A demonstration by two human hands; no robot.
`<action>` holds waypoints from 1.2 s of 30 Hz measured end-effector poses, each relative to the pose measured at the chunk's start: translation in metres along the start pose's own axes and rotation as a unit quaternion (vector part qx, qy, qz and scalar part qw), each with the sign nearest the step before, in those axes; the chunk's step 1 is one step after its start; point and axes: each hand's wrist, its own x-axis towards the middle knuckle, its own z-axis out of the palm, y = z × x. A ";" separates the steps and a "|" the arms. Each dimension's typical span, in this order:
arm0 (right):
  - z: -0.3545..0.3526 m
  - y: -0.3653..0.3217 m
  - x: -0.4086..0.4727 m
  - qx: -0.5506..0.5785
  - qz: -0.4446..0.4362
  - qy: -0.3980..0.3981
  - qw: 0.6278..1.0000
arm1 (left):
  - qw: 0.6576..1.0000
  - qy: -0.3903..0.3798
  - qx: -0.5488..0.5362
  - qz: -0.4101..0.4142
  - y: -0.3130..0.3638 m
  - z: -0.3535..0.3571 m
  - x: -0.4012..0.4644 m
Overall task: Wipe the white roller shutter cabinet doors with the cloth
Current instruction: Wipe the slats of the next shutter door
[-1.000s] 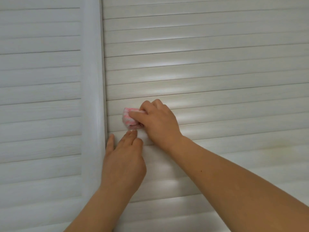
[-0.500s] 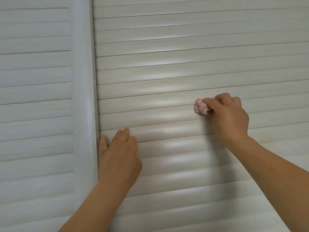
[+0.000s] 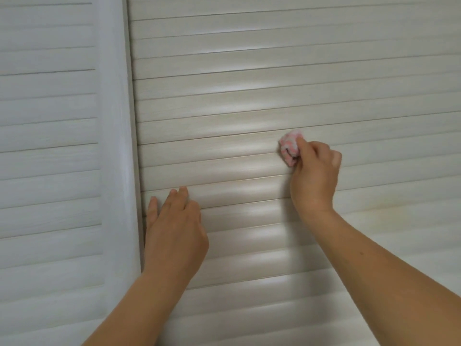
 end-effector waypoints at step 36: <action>0.050 -0.112 -0.092 0.093 -0.250 -0.108 0.958 | 0.985 -0.013 -0.167 -0.038 -0.029 -0.015 -0.063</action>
